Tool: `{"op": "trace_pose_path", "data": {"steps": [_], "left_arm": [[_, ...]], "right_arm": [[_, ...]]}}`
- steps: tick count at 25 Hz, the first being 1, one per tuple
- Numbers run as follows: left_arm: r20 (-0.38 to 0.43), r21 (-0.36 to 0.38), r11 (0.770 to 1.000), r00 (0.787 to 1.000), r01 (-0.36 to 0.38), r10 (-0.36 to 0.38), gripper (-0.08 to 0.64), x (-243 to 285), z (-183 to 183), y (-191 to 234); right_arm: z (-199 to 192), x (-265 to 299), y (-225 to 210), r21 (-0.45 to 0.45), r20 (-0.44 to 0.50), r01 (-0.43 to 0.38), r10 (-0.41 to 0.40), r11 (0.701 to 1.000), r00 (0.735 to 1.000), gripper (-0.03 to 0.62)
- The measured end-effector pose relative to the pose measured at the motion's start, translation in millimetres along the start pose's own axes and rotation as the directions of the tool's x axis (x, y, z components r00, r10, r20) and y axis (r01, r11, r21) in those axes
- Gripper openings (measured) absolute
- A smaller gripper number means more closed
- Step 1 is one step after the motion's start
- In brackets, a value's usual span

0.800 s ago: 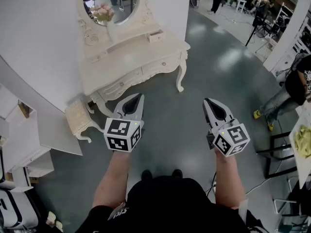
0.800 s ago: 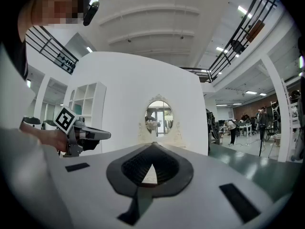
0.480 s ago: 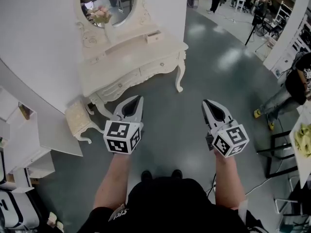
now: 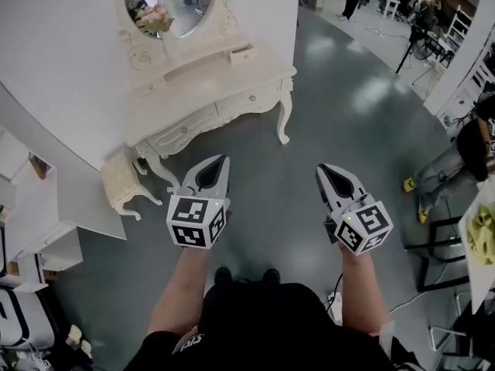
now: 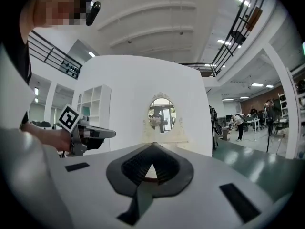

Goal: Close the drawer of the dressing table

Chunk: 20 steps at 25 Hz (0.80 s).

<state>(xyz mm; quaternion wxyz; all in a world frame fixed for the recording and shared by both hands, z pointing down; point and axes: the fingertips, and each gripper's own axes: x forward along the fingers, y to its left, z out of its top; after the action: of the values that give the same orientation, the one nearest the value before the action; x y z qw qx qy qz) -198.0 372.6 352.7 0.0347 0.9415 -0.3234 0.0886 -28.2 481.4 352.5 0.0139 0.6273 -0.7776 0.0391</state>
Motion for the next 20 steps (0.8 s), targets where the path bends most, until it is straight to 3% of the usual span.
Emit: {"op": "trace_pose_path", "data": {"steps": [5,11,20], "left_arm": [[0.001,0.016,1.000,1.000,0.012,-0.012,0.009,5.8,0.7,-25.8],[0.016,0.007,1.000,1.000,0.013,-0.013,0.009,18.9,10.7,-27.2],[0.007,-0.046,0.999,1.000,0.019,-0.019,0.009,66.4,2.4,8.9]], "right_arm": [[-5.7,-1.8,-10.6,-0.055,-0.026,-0.022,0.020,0.998,0.999,-0.006],[-3.8,5.4,-10.2,-0.133,-0.058,-0.049,0.042,0.990,0.997,-0.006],[-25.1,49.8,-42.6,-0.064,-0.111,-0.033,0.026,0.997,0.993,-0.006]]}}
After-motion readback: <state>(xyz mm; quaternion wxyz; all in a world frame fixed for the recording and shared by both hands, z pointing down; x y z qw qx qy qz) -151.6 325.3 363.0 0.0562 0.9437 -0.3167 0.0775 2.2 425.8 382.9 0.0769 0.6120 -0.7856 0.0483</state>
